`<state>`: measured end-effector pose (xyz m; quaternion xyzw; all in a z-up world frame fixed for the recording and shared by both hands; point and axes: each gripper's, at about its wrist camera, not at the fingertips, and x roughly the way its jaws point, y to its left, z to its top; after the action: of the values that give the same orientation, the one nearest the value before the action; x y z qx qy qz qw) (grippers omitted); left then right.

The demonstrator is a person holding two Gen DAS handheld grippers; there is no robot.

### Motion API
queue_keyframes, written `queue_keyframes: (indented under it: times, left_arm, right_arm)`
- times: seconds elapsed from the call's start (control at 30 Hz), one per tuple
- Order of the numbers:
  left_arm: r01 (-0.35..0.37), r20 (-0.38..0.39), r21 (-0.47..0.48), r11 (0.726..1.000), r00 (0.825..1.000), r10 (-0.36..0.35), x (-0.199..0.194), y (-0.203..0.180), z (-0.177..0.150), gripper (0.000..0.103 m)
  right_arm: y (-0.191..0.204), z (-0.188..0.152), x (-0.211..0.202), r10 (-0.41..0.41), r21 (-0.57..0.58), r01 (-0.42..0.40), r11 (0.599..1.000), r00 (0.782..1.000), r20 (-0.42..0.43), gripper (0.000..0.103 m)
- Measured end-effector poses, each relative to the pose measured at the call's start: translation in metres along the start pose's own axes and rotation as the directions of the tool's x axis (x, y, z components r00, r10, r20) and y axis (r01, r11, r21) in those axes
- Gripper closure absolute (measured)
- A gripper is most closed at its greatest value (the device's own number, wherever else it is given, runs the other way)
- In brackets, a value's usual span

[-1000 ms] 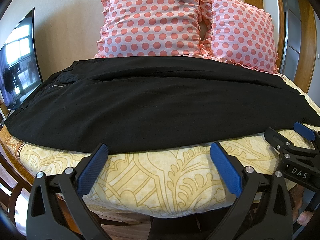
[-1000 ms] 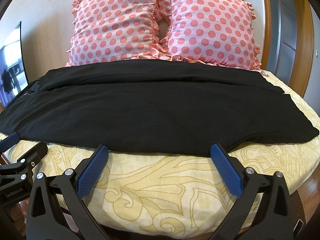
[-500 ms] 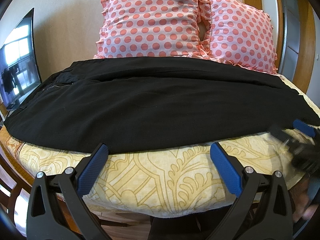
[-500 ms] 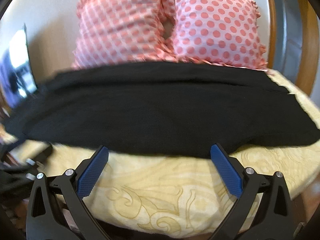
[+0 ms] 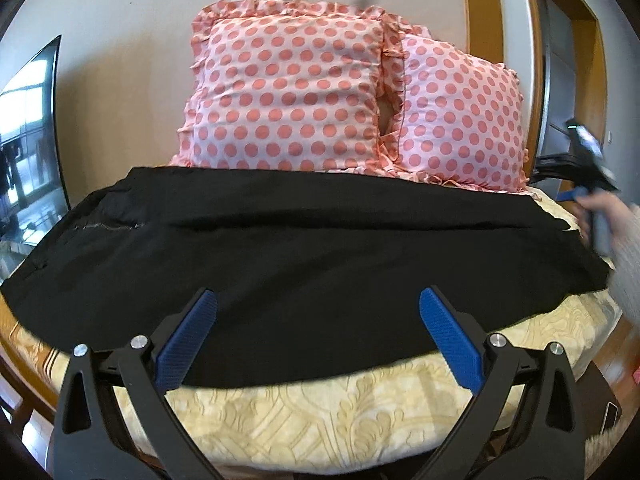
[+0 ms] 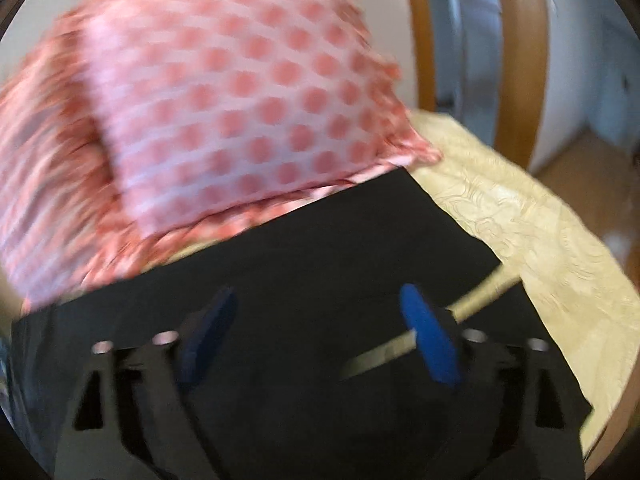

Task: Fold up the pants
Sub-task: 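Grasp the trouser leg hem with the right tool and lift it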

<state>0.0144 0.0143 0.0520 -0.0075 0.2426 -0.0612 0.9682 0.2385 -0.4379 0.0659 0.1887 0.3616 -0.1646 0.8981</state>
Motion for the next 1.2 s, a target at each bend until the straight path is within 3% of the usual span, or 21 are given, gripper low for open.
queue_keyframes:
  times: [0.13,0.27,0.4,0.5,0.57,0.63,0.73,0.87,1.0,1.13,1.2]
  left_arm:
    - [0.021,0.003,0.006,1.000,1.000,-0.022,0.008,0.002,0.005,0.002]
    - [0.014,-0.021,0.018,1.000,1.000,-0.013,0.024,0.005,0.007,0.002]
    - [0.025,-0.038,0.013,1.000,0.999,-0.024,0.035,0.009,0.006,0.002]
    - [0.032,-0.053,0.002,0.999,0.998,-0.032,0.041,0.012,0.005,0.002]
    - [0.039,-0.061,-0.009,0.999,0.997,-0.039,0.043,0.014,0.002,0.002]
    - [0.036,-0.069,-0.021,0.999,0.997,-0.038,0.043,0.016,-0.001,0.002]
    - [0.031,-0.074,-0.043,0.999,0.997,-0.034,0.041,0.022,-0.003,0.002]
    - [0.031,-0.065,-0.074,0.997,0.997,-0.036,0.034,0.029,-0.003,0.002]
    - [0.037,-0.050,-0.091,0.995,0.998,-0.042,0.027,0.032,-0.004,0.002]
    - [0.050,-0.047,-0.111,0.993,0.997,-0.055,0.023,0.032,-0.005,0.002]
    - [0.062,-0.045,-0.125,0.990,0.997,-0.068,0.022,0.032,-0.004,0.002]
  right_arm:
    - [-0.017,0.045,0.073,-0.030,0.171,0.048,0.984,0.994,-0.102,0.049]
    - [-0.032,0.064,0.111,-0.111,0.265,0.138,0.954,0.987,-0.117,0.051]
    - [-0.049,0.075,0.141,-0.127,0.343,0.169,0.924,0.982,-0.141,0.051]
    - [-0.046,0.080,0.156,-0.202,0.278,0.229,0.933,0.972,-0.123,0.051]
    - [-0.043,0.078,0.162,-0.243,0.227,0.263,0.938,0.963,-0.114,0.063]
    - [-0.047,0.073,0.164,-0.271,0.216,0.286,0.933,0.958,-0.097,0.084]
    - [-0.066,0.066,0.161,-0.179,0.273,0.192,0.943,0.981,-0.073,0.101]
    - [-0.084,0.053,0.130,-0.032,0.314,0.018,0.949,0.999,0.040,0.101]
    - [-0.091,0.032,0.073,0.098,0.302,-0.137,0.943,0.985,0.141,0.101]
    - [-0.109,-0.026,0.002,0.192,0.285,-0.247,0.926,0.959,0.209,0.101]
    - [-0.124,-0.063,-0.024,0.225,0.306,-0.276,0.911,0.956,0.190,0.101]
